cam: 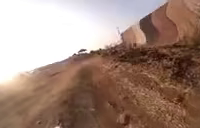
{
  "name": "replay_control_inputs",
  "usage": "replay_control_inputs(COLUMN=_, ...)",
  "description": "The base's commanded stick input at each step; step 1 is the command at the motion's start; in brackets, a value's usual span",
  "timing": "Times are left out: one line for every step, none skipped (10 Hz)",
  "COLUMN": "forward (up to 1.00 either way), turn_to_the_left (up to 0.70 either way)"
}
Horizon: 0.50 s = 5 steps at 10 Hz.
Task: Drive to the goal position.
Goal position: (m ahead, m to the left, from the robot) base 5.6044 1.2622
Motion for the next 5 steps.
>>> replay_control_inputs(forward=0.69, turn_to_the_left=0.0)
replay_control_inputs(forward=0.69, turn_to_the_left=0.0)
replay_control_inputs(forward=0.7, turn_to_the_left=0.0)
replay_control_inputs(forward=0.7, turn_to_the_left=0.0)
replay_control_inputs(forward=0.7, turn_to_the_left=0.0)
